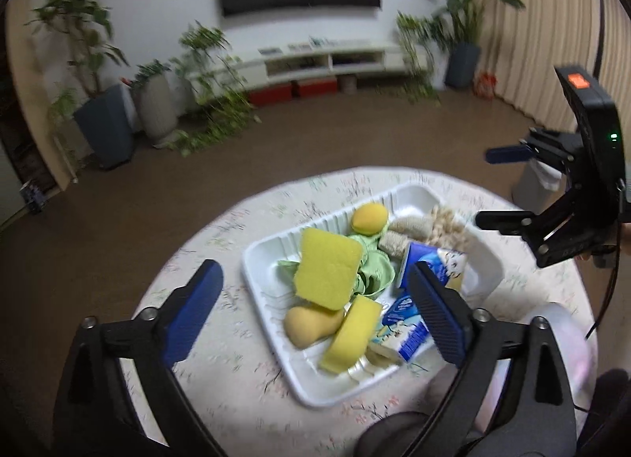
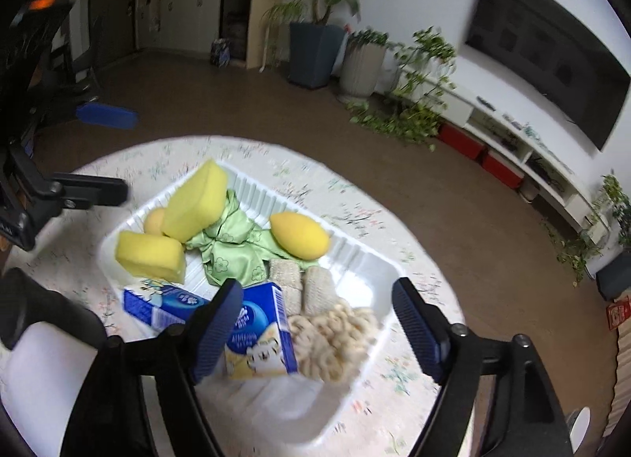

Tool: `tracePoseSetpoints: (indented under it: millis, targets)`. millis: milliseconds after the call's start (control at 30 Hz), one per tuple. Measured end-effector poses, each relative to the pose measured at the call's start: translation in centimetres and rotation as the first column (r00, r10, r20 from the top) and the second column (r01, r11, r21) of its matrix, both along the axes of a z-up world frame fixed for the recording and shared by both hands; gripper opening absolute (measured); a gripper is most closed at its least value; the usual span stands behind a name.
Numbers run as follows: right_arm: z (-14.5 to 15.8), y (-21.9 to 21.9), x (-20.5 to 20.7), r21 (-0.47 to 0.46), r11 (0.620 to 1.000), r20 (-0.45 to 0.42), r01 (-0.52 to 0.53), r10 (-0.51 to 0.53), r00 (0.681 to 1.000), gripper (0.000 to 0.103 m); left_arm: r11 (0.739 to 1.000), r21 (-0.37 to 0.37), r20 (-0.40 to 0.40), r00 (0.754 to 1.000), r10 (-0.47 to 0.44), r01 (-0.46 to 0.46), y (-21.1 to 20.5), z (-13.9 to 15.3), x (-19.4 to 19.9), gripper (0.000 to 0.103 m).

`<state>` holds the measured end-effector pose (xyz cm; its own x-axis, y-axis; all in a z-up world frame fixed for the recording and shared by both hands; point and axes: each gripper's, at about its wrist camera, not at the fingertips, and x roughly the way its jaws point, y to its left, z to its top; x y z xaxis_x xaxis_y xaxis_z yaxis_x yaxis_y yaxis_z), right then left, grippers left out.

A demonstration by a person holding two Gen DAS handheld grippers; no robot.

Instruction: Organize soft objects

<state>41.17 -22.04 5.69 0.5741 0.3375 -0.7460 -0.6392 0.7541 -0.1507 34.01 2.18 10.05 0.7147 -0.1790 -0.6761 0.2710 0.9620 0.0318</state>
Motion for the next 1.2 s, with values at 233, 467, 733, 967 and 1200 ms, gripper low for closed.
tracePoseSetpoints:
  millis: [233,467,733,967,1200]
  targets:
    - [3.7,-5.8,-5.3,0.083,0.990,0.066,0.118,-0.123,0.990,0.100,0.981,-0.064,0.094,0.978,0.187,-0.181,1.8,2.0,-9.6,0.103]
    - [3.0,-11.0,-16.1,0.242,0.929,0.047,0.281,-0.300,0.953,0.103,0.950,-0.135,0.089,0.952,0.294,-0.281,0.4,-1.1,-18.7,0.103]
    - [-3.1,-9.7,-27.6,0.298,0.857,-0.058,0.421,-0.424,0.904,0.103,0.930,-0.190,-0.027,0.949,0.315,-0.314,-2.4,-5.6,-24.5,0.103]
    - [-4.3,-6.2,-32.7,0.294,0.849,-0.020,0.440,-0.454,0.891,0.103,0.933,-0.132,-0.012,0.942,0.335,-0.334,-5.1,-7.5,-28.1,0.103]
    - [-3.3,-4.4,-34.7,0.274,0.862,0.045,0.427,-0.455,0.889,0.103,0.933,-0.063,0.005,0.935,0.356,-0.355,-6.5,-7.8,-29.1,0.103]
